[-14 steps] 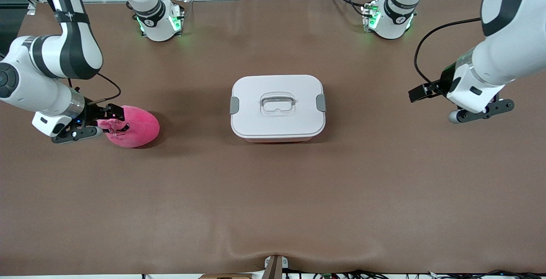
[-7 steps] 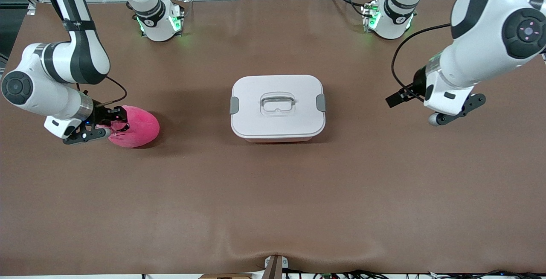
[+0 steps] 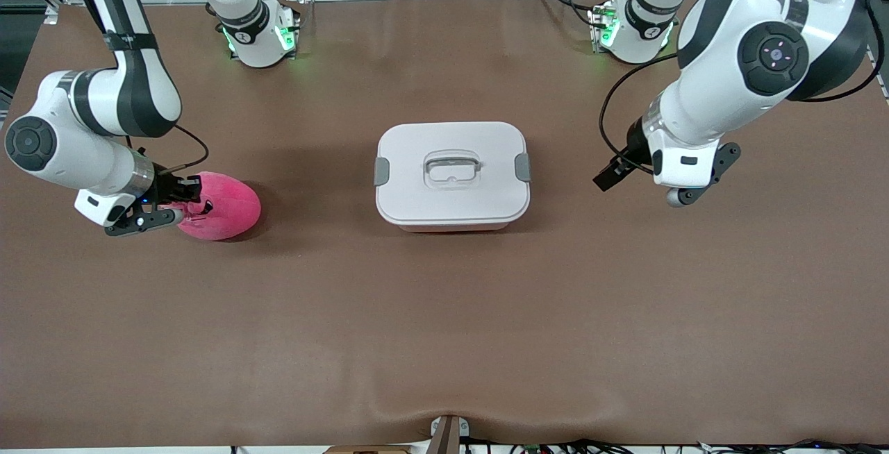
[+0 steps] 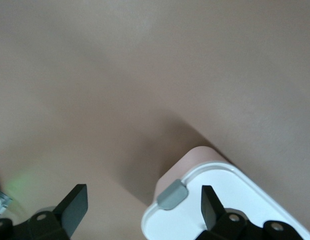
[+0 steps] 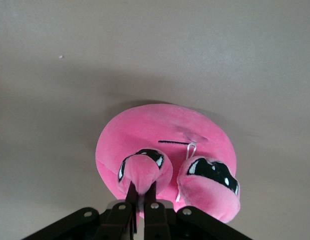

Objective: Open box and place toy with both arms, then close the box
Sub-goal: 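Grasp the pink plush with the right gripper while the left gripper reaches the lid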

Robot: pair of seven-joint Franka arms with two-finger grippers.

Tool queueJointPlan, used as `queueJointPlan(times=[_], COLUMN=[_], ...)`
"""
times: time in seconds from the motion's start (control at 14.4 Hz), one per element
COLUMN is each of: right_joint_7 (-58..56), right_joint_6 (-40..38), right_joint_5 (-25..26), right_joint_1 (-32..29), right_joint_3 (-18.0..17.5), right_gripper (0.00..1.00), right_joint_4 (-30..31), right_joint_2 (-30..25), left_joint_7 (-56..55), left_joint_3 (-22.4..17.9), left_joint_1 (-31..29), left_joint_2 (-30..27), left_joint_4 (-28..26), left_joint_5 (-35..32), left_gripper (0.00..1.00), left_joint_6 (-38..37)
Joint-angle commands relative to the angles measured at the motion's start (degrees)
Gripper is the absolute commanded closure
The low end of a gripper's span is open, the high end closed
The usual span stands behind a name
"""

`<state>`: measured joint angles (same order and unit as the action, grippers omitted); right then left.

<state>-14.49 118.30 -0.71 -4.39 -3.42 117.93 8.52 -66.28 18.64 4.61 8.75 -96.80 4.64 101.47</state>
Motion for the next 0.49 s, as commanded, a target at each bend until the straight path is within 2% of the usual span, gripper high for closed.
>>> queueJointPlan(times=[0.0,0.21,0.42], right_joint_7=[-2.4,-3.6,-4.6], right_joint_6=[-1.2,-9.1,-13.7], right_joint_5=[-0.5,-0.6,-0.6], right_joint_1=[-1.7,-2.2,-2.2], right_joint_3=[-1.3,-2.0,-2.2], right_gripper=[1.0,1.0,1.0], right_joint_4=[-1.3,-5.1,-9.3], right_joint_2=[-0.8,-1.3,-1.6], left_joint_7=[-8.0,-19.8,-30.2], left_joint_3=[0.3,0.3,0.3], left_joint_1=[1.8,5.0,7.3], left_joint_2=[1.7,5.3,6.4], left_joint_4=[-0.3,-0.4,-0.6], left_joint_5=[0.9,0.8,0.7], left_gripper=[0.0,0.0,0.0], left_joint_6=[3.5,8.6,13.2])
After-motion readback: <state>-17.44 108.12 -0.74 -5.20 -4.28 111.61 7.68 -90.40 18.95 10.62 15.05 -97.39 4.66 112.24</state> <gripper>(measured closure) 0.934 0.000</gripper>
